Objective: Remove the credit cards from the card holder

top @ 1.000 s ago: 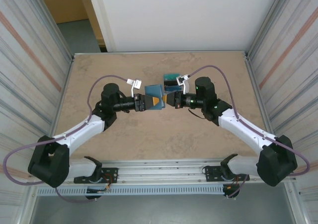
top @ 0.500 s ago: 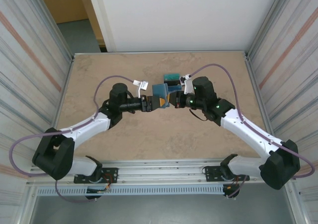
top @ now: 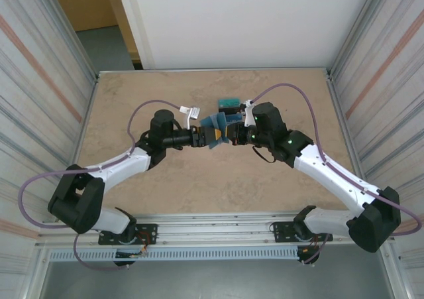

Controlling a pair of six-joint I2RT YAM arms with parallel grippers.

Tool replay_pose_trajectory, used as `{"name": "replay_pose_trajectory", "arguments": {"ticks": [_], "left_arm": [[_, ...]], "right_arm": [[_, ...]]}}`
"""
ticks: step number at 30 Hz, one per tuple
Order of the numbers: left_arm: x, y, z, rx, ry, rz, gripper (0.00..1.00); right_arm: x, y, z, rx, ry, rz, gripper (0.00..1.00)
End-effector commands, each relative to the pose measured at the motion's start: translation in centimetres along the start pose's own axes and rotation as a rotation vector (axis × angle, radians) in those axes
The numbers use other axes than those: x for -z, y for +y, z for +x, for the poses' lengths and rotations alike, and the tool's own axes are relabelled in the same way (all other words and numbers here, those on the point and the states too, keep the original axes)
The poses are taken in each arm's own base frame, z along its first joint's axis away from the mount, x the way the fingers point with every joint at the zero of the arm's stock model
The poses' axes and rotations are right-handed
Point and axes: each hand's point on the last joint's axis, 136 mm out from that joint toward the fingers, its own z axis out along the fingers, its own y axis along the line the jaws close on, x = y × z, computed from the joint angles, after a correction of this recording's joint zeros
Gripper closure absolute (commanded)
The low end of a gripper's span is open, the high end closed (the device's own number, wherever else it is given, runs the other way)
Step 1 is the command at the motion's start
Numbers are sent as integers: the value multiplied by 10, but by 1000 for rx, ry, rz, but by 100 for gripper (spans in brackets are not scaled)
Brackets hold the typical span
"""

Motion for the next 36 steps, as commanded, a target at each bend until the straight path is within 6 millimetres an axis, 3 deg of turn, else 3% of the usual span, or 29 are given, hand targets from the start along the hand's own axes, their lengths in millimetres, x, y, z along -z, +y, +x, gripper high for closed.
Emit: {"name": "replay_pose_trajectory", "arguments": {"ticks": [1, 5, 15, 26, 36], "left_arm": [[-1, -12, -13, -52, -27, 22, 36], [1, -15, -13, -65, -31, 25, 61], [10, -24, -18, -95, -48, 10, 84], [20, -36, -27, -99, -70, -11, 99], [26, -46, -28, -92, -47, -11, 100]], "right_arm": [[9, 16, -17, 39, -50, -33, 100], [10, 17, -18, 41, -58, -44, 100], [8, 17, -13, 64, -44, -55, 100], [-9, -1, 12, 210, 18, 89, 61], [-19, 4, 20, 275, 40, 79, 42]]}}
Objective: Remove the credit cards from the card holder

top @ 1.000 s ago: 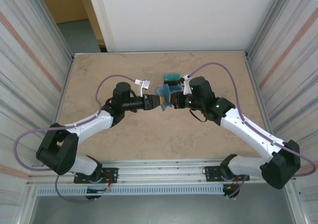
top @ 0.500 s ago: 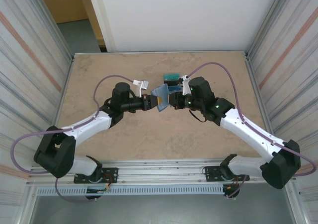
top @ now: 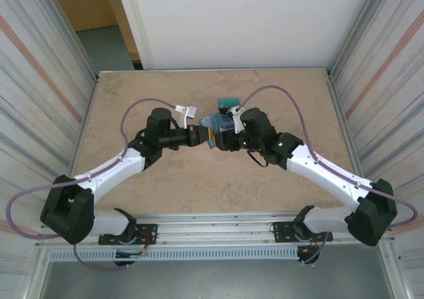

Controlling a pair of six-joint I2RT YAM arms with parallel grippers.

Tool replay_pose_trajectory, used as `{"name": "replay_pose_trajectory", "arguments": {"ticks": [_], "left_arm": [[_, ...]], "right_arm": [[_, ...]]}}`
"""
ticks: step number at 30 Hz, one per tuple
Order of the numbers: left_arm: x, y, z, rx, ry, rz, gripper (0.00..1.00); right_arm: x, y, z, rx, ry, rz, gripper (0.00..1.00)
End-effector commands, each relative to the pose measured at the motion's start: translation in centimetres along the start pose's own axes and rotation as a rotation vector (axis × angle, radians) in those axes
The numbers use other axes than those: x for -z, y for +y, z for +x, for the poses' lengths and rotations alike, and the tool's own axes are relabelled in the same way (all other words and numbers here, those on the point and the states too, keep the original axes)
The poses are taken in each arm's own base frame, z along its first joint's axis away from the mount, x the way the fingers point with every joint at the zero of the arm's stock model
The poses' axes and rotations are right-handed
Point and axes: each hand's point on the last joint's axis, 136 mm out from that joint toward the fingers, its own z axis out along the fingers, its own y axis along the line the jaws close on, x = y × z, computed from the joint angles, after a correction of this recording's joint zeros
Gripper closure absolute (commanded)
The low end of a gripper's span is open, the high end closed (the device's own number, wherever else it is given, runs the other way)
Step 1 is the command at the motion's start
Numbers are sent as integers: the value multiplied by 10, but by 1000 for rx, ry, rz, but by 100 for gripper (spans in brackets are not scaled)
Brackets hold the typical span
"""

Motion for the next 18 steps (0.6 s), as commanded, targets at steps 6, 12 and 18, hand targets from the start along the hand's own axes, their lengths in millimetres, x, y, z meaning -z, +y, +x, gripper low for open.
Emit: {"name": "replay_pose_trajectory", "arguments": {"ticks": [6, 12, 18], "left_arm": [[15, -42, -25, -90, -52, 79, 100], [14, -32, -27, -65, -58, 21, 100], [10, -27, -26, -47, -42, 1, 100]], "right_arm": [[0, -3, -4, 70, -9, 62, 35], [16, 11, -8, 119, -62, -9, 15], [26, 26, -7, 191, -126, -65, 1]]}}
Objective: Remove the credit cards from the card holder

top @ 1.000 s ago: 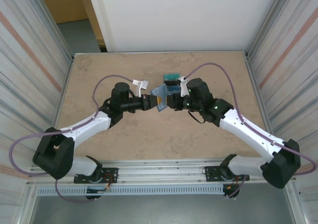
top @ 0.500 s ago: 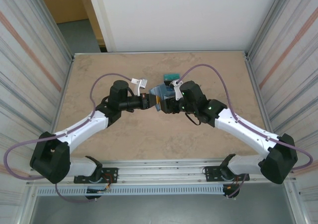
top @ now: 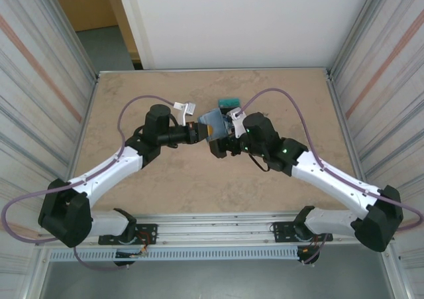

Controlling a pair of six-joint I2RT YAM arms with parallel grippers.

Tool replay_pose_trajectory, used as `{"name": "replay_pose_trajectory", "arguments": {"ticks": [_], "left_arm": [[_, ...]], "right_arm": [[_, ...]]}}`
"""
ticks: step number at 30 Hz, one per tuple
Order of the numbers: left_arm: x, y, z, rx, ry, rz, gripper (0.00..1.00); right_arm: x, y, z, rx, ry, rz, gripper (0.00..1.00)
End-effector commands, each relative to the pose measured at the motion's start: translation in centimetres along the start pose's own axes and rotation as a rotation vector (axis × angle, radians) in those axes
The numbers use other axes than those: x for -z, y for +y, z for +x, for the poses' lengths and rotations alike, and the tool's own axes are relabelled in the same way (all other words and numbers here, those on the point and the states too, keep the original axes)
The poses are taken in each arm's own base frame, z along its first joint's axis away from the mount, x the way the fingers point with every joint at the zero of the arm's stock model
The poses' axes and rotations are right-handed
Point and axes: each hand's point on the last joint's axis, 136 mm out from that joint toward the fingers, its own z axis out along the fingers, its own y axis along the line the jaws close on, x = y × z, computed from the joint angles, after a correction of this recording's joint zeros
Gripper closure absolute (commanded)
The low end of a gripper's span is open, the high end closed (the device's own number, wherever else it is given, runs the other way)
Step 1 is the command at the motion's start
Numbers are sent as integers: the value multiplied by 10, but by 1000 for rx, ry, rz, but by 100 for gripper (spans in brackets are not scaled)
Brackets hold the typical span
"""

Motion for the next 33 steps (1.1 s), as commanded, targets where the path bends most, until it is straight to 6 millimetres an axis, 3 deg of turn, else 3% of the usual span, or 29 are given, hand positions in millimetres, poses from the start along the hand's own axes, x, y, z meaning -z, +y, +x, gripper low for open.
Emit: {"name": "replay_pose_trajectory", "arguments": {"ticks": [1, 8, 16, 26, 33], "left_arm": [[4, -20, -16, -55, -35, 35, 100], [5, -26, -14, -69, -12, 59, 100], [6, -32, -5, -73, 30, 102, 100], [5, -40, -3, -67, 55, 145, 100], [6, -42, 0, -63, 72, 162, 94]], "right_arm": [[5, 7, -6, 57, -47, -19, 1], [-10, -7, 0, 48, -13, 50, 1], [-14, -17, -3, -19, -9, 34, 15], [-15, -23, -1, -49, -10, 37, 20], [-15, -24, -2, -85, -19, 3, 42]]}}
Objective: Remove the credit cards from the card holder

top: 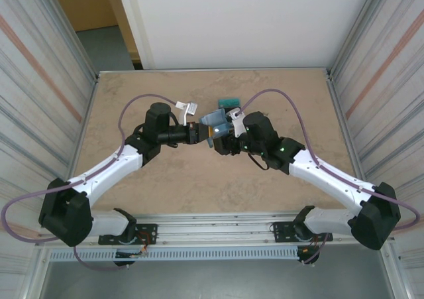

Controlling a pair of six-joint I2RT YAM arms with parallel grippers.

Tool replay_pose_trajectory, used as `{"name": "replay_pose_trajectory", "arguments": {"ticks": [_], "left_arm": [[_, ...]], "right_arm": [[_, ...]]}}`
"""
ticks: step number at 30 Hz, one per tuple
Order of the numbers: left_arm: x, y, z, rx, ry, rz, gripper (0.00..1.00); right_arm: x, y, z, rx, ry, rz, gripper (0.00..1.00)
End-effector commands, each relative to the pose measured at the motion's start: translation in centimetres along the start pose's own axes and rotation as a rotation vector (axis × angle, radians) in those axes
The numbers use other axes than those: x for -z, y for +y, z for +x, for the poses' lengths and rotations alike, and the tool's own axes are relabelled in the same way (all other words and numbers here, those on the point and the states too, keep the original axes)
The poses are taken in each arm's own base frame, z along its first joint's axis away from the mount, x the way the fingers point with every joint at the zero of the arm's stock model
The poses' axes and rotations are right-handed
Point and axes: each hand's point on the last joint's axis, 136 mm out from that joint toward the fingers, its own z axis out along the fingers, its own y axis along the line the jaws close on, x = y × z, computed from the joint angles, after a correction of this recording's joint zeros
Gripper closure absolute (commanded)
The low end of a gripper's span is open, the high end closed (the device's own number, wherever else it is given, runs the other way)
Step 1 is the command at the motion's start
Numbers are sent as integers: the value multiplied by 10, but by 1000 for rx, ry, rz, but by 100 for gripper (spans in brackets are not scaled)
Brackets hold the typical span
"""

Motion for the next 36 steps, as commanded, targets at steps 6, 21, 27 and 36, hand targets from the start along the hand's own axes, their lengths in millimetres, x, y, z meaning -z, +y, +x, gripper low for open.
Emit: {"name": "replay_pose_trajectory", "arguments": {"ticks": [6, 21, 27, 36], "left_arm": [[4, -34, -5, -59, 22, 128, 84], [1, -45, -8, -64, 25, 203, 56], [1, -45, -6, -65, 32, 210, 51], [0, -44, -5, -65, 36, 209, 72]], "right_arm": [[4, -6, -13, -76, -70, -43, 56], [10, -5, -17, -136, -111, -77, 64], [14, -5, -24, -188, -150, -114, 65], [21, -9, -26, -224, -175, -120, 65]]}}
